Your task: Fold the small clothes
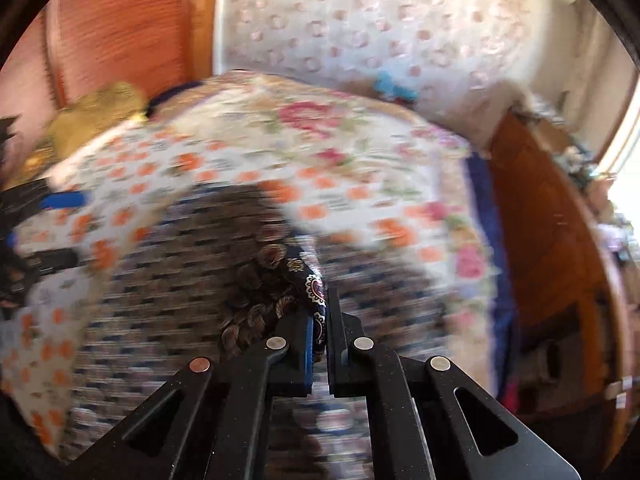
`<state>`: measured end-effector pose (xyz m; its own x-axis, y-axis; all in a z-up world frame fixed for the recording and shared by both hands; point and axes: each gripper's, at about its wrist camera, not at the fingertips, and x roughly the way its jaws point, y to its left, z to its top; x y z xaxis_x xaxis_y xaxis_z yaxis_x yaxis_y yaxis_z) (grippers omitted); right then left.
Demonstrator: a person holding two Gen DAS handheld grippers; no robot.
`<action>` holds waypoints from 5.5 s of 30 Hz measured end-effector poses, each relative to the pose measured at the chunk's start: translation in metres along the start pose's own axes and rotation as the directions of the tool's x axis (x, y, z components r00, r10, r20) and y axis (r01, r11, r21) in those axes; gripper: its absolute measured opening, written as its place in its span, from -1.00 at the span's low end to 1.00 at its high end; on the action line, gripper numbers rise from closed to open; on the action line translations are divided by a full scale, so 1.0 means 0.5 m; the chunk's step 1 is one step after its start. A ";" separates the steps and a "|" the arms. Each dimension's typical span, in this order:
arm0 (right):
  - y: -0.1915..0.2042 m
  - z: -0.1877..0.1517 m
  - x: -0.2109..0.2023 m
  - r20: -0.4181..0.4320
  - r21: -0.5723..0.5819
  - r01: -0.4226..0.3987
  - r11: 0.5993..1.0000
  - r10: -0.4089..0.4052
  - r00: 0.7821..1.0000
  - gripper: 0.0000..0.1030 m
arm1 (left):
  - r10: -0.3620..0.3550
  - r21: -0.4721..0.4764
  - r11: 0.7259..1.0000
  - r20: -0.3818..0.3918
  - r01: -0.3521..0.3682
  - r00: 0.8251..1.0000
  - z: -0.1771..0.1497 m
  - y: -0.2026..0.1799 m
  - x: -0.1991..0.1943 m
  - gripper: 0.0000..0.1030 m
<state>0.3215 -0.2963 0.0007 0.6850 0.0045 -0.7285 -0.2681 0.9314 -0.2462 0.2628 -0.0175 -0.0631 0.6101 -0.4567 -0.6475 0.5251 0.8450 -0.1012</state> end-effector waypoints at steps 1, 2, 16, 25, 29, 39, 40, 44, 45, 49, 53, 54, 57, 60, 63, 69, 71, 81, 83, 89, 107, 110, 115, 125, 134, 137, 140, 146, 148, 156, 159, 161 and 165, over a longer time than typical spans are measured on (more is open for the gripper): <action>-0.033 0.007 0.015 -0.014 0.011 0.045 0.999 -0.045 0.999 -0.91 | 0.000 0.000 1.000 -0.002 0.000 1.000 0.000 0.001 0.000 0.52; -0.070 0.013 0.034 -0.039 0.035 0.083 0.996 -0.082 0.996 -0.91 | 0.000 0.000 1.000 -0.002 0.000 1.000 0.000 0.001 0.001 0.52; -0.078 -0.035 0.028 0.011 0.206 -0.031 0.978 0.029 1.000 -0.21 | -0.004 0.014 1.000 -0.032 0.004 0.999 -0.007 -0.009 0.022 0.52; -0.016 -0.106 -0.022 -0.015 0.133 -0.075 0.988 0.078 0.997 -0.19 | -0.013 0.014 1.000 -0.043 0.013 0.999 -0.009 -0.021 0.025 0.52; -0.018 -0.126 0.001 -0.071 0.093 -0.005 0.996 0.011 0.997 -0.19 | -0.024 0.004 1.000 -0.040 0.024 0.999 0.000 -0.033 0.016 0.52; -0.159 -0.225 -0.055 -0.018 0.290 0.061 0.955 -0.058 0.998 -0.19 | -0.031 0.016 0.999 -0.036 0.031 0.999 0.005 -0.100 -0.010 0.52; -0.156 -0.229 -0.073 0.024 0.306 0.003 0.952 -0.010 1.000 -0.19 | -0.032 0.012 0.999 -0.040 0.033 0.999 0.004 -0.106 -0.009 0.52; -0.125 -0.242 -0.094 0.065 0.296 -0.102 0.950 0.087 0.994 -0.19 | -0.034 0.006 0.999 -0.062 0.035 0.997 -0.006 -0.135 -0.003 0.52; -0.117 -0.249 -0.094 0.060 0.293 -0.115 0.949 0.102 0.993 -0.19 | -0.035 0.005 0.999 -0.067 0.035 0.997 -0.010 -0.142 -0.004 0.52; -0.095 -0.286 -0.084 0.017 0.255 -0.161 0.954 0.162 0.987 -0.27 | -0.041 -0.008 0.999 -0.087 0.041 0.995 -0.030 -0.165 -0.007 0.52; -0.113 -0.313 -0.095 0.007 0.226 -0.157 0.961 0.160 0.987 -0.98 | -0.031 -0.008 1.000 -0.106 0.030 0.994 -0.055 -0.189 -0.008 0.52; -0.119 -0.320 -0.102 0.011 0.234 -0.155 0.960 0.157 0.988 -0.98 | -0.030 -0.009 1.000 -0.110 0.029 0.993 -0.060 -0.193 -0.009 0.52; -0.138 -0.337 -0.118 0.015 0.291 -0.160 0.943 0.163 0.987 -0.98 | -0.035 -0.012 0.999 -0.118 0.034 0.992 -0.077 -0.209 -0.014 0.52; -0.127 -0.340 -0.139 0.007 0.295 -0.117 0.948 0.120 0.993 -0.88 | -0.034 -0.016 0.999 -0.127 0.033 0.991 -0.092 -0.225 -0.018 0.52; -0.117 -0.347 -0.158 0.025 0.330 -0.103 0.938 0.100 0.995 -0.50 | -0.022 -0.012 1.000 -0.132 0.020 0.991 -0.105 -0.236 -0.028 0.52; -0.072 -0.405 -0.209 0.083 0.345 -0.126 0.930 0.103 0.991 -0.08 | -0.009 -0.048 0.999 -0.133 0.002 0.991 -0.130 -0.237 -0.056 0.52; -0.062 -0.426 -0.226 0.088 0.344 -0.133 0.929 0.109 0.990 -0.02 | -0.005 -0.054 0.999 -0.135 -0.002 0.991 -0.138 -0.239 -0.066 0.52; -0.038 -0.490 -0.236 0.068 0.359 -0.151 0.921 0.136 0.988 0.06 | -0.068 -0.082 0.995 -0.161 0.055 0.985 -0.173 -0.245 -0.085 0.23; -0.037 -0.491 -0.223 0.050 0.367 -0.146 0.919 0.137 0.989 0.06 | -0.095 -0.085 0.993 -0.174 0.081 0.980 -0.183 -0.255 -0.084 -0.03; -0.025 -0.473 -0.226 0.048 0.326 -0.158 0.932 0.151 0.987 0.06 | -0.101 -0.069 0.994 -0.190 0.089 0.977 -0.194 -0.276 -0.086 -0.08; 0.001 -0.471 -0.210 0.069 0.267 -0.158 0.951 0.145 0.987 -0.62 | -0.109 -0.068 0.993 -0.190 0.098 0.976 -0.208 -0.297 -0.094 -0.05; 0.001 -0.473 -0.212 0.070 0.266 -0.158 0.951 0.144 0.987 -0.64 | -0.112 -0.068 0.993 -0.192 0.101 0.975 -0.208 -0.299 -0.095 -0.05; 0.002 -0.475 -0.212 0.082 0.279 -0.183 0.943 0.167 0.983 -0.83 | -0.135 -0.072 0.990 -0.193 0.123 0.972 -0.213 -0.305 -0.098 -0.24; -0.018 -0.449 -0.266 0.198 0.251 -0.198 0.947 0.150 0.969 -0.90 | -0.211 -0.054 0.977 -0.123 0.205 0.970 -0.146 -0.307 -0.139 -0.90; -0.070 -0.357 -0.309 0.306 0.235 -0.248 0.940 0.170 0.937 -0.90 | -0.199 -0.034 0.979 0.045 0.200 0.979 0.003 -0.260 -0.168 -0.93; -0.098 -0.319 -0.296 0.313 0.247 -0.266 0.932 0.183 0.932 -0.90 | -0.184 -0.047 0.981 0.067 0.187 0.981 0.040 -0.236 -0.157 -0.93; -0.122 -0.285 -0.269 0.312 0.267 -0.274 0.924 0.187 0.932 -0.90 | -0.158 -0.065 0.984 0.081 0.163 0.984 0.078 -0.201 -0.134 -0.93; -0.160 -0.207 -0.175 0.269 0.284 -0.268 0.921 0.192 0.944 -0.90 | -0.106 -0.107 0.988 0.074 0.114 0.992 0.133 -0.140 -0.068 -0.93; -0.149 -0.177 -0.139 0.253 0.287 -0.262 0.921 0.191 0.948 -0.90 | -0.101 -0.127 0.986 0.064 0.109 0.993 0.145 -0.121 -0.042 -0.93; -0.153 -0.108 -0.087 0.229 0.301 -0.261 0.917 0.196 0.954 -0.90 | -0.072 -0.167 0.983 0.029 0.076 0.997 0.176 -0.063 0.033 -0.93; -0.150 -0.101 -0.078 0.222 0.291 -0.248 0.924 0.187 0.957 -0.84 | -0.056 -0.177 0.982 0.009 0.057 0.998 0.181 -0.046 0.057 -0.93; -0.145 -0.089 -0.071 0.209 0.276 -0.202 0.940 0.146 0.967 -0.71 | -0.039 -0.190 0.981 -0.018 0.034 0.999 0.184 -0.033 0.078 -0.93; -0.137 -0.087 -0.082 0.212 0.248 -0.135 0.959 0.082 0.974 -0.25 | -0.019 -0.191 0.982 -0.055 0.008 0.998 0.183 -0.021 0.106 -0.92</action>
<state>0.2825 -0.3762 0.0195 0.7884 0.1583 -0.5944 -0.1815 0.9832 0.0211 0.3439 -0.0762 -0.0270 0.5668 -0.4566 -0.6858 0.4071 0.8789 -0.2486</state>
